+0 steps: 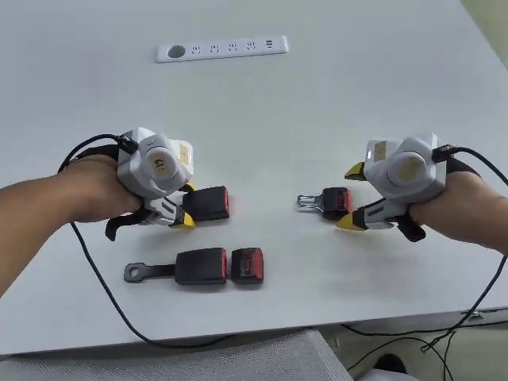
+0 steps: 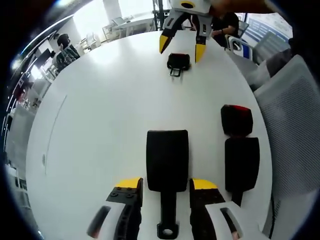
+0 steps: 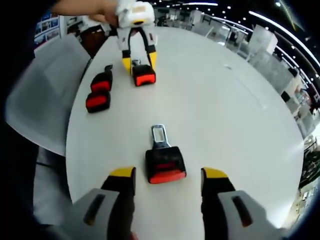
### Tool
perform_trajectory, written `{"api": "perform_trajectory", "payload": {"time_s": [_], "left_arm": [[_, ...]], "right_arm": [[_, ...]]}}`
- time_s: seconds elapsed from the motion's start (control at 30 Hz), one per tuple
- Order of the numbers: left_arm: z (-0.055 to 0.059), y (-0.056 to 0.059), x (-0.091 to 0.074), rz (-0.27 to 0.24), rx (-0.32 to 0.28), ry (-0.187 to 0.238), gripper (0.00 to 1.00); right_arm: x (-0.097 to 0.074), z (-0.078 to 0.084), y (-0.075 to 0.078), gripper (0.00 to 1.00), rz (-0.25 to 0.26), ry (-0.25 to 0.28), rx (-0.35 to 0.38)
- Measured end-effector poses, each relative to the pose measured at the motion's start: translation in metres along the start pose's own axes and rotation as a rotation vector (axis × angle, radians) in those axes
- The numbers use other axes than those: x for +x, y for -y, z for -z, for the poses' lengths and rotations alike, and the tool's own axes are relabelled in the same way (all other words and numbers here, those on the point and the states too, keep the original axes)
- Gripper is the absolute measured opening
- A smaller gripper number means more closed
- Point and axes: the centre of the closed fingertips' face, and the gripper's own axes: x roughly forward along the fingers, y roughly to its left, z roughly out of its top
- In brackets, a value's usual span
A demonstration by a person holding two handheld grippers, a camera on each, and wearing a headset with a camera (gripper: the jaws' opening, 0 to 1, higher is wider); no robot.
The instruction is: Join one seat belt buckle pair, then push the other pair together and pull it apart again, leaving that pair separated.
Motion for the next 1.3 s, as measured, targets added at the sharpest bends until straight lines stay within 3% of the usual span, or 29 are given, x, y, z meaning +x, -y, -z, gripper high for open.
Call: {"api": "perform_trajectory", "payload": {"time_s": [0.1,0.17,0.2,0.43,0.73,0.83,1.07,1.2,1.3], "left_arm": [[-0.005,-0.002,-0.017,-0.058,-0.071,0.061,0.41],[-0.006,0.001,-0.029,-0.085,-0.114,0.099,0.42],[-0.005,0.004,-0.033,-0.087,-0.119,0.106,0.43],[0.018,0.03,-0.071,-0.13,-0.243,0.174,0.55],[0.049,0.061,-0.107,-0.214,-0.389,0.249,0.72],[0.058,0.067,-0.113,-0.241,-0.427,0.262,0.81],[0.076,0.086,-0.129,-0.291,-0.492,0.293,0.9],[0.088,0.087,-0.136,-0.339,-0.536,0.306,0.99],[0.093,0.088,-0.136,-0.359,-0.536,0.296,1.0]], "right_arm": [[-0.01,-0.002,-0.003,0.54,0.023,0.017,0.013],[-0.013,-0.006,0.005,0.64,0.089,0.059,0.006],[-0.019,-0.01,0.0,0.67,0.096,0.075,0.013],[-0.038,-0.017,-0.021,0.65,0.103,0.115,0.066],[-0.053,-0.018,-0.045,0.75,0.116,0.161,0.146],[-0.059,-0.016,-0.049,0.81,0.133,0.176,0.161],[-0.066,-0.009,-0.057,0.9,0.151,0.195,0.203],[-0.068,-0.009,-0.06,0.99,0.165,0.209,0.208],[-0.069,-0.013,-0.062,1.0,0.173,0.238,0.191]]}}
